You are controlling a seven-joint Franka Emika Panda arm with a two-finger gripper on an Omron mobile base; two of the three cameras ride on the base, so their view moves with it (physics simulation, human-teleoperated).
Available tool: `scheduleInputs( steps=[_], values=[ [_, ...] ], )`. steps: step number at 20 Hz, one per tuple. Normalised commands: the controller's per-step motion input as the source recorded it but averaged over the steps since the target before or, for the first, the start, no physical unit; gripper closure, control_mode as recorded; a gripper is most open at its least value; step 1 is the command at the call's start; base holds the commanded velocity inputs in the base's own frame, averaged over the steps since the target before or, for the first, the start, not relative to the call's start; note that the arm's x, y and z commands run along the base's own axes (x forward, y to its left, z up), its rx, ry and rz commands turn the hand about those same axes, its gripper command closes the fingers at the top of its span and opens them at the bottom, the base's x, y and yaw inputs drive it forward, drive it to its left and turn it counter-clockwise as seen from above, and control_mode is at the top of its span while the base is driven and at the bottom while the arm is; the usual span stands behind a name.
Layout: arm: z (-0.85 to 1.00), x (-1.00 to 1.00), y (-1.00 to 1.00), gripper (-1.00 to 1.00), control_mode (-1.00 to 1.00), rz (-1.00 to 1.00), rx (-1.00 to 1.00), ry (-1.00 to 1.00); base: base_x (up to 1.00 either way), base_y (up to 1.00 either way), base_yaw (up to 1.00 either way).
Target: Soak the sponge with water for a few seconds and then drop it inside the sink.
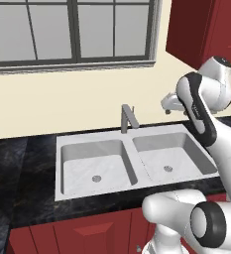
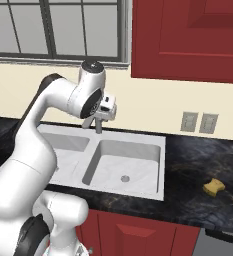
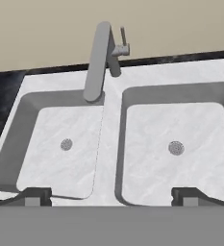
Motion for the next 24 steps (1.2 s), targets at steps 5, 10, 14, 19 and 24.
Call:
scheduleInputs(
  steps=[5,10,14,19,24],
  values=[
    [-0.19,0.16,0.00,-1.00,-1.00,-0.02,0.16,-0.12,0.00,0.00,0.00],
    [-0.20,0.20,0.00,-1.00,-1.00,-0.07,0.10,-0.07,0.00,0.00,0.00],
    [-0.15,0.34,0.00,-1.00,-1.00,-0.08,0.10,-0.04,0.00,0.00,0.00],
    [-0.01,0.39,0.00,-1.00,-1.00,-0.09,0.11,0.00,0.00,0.00,0.00],
    [0.00,0.30,0.00,-1.00,-1.00,-0.07,0.10,0.00,0.00,0.00,0.00]
  ],
)
